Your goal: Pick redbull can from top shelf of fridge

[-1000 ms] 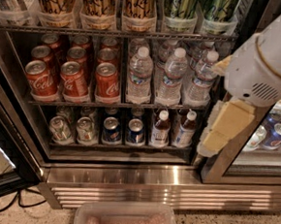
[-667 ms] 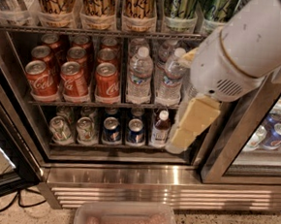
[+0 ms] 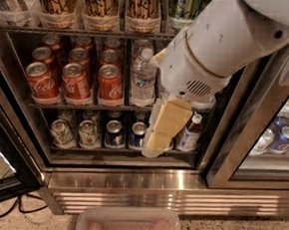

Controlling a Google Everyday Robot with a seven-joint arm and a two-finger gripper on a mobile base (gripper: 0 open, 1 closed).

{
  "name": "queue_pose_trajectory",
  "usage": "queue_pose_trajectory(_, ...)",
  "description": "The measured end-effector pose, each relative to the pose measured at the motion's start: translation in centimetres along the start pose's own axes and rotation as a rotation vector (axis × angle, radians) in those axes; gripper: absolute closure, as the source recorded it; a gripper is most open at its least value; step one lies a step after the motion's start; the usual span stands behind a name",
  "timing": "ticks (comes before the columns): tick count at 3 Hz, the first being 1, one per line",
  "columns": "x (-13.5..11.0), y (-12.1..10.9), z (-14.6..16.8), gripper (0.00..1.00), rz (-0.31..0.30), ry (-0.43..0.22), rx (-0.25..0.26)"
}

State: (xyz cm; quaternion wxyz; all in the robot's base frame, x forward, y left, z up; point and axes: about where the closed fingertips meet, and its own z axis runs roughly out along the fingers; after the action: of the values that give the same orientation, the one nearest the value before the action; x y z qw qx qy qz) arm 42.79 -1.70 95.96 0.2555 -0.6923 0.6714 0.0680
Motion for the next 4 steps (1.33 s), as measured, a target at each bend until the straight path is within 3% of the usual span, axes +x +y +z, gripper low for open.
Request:
queue_pose_trajectory(1, -2.8, 0.2, 1.0, 0.0, -0.021, -0.082, 0.02)
queue_pose_trajectory(2, -8.8, -1.0, 1.3, 0.0, -0.052, -0.259, 0.082)
queue_pose_trajectory(3, -14.2, -2.1, 0.5, 0.0, -0.021, -0.442, 0.132)
queue_pose_trajectory(4, -14.2, -2.1, 0.5, 0.0, -0.021, -0.442, 0.132)
